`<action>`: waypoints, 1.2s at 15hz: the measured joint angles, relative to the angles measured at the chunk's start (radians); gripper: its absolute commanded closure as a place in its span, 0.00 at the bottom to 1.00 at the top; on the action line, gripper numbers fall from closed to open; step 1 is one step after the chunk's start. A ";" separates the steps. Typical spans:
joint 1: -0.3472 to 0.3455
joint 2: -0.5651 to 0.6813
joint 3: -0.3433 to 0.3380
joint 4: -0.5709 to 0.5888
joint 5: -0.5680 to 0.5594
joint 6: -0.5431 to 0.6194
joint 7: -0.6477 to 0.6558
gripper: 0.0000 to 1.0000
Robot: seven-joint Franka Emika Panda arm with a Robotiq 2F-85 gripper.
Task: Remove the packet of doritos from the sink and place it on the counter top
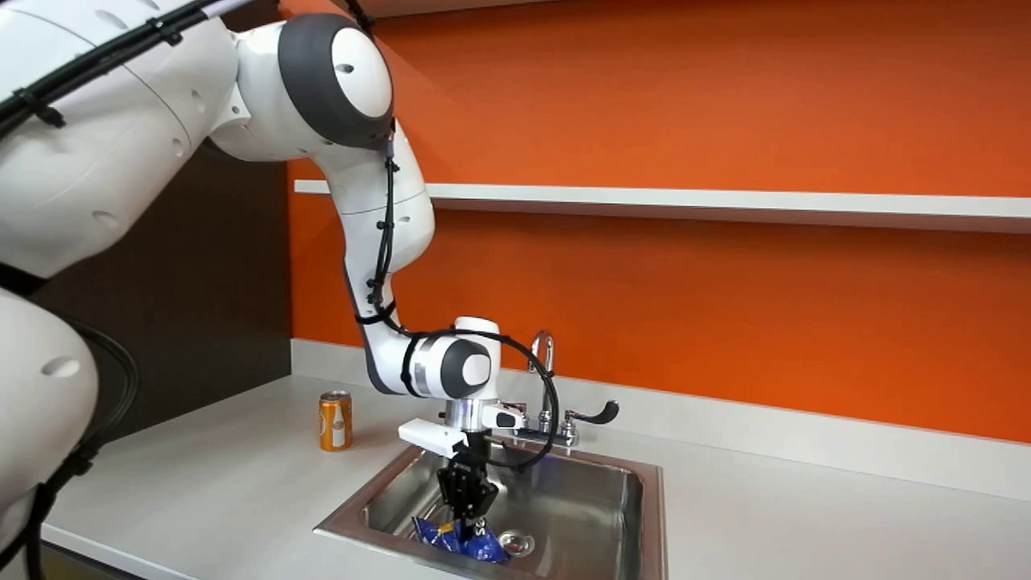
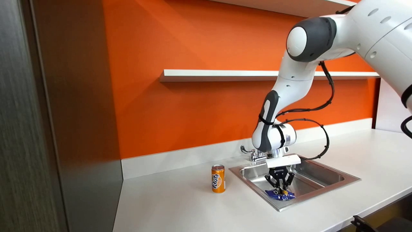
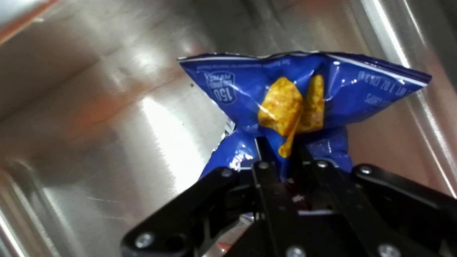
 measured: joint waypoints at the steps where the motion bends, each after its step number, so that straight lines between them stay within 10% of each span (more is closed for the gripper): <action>1: 0.001 0.000 -0.001 0.003 -0.001 0.000 0.000 1.00; 18: 0.072 -0.151 -0.062 -0.035 -0.153 0.000 0.033 1.00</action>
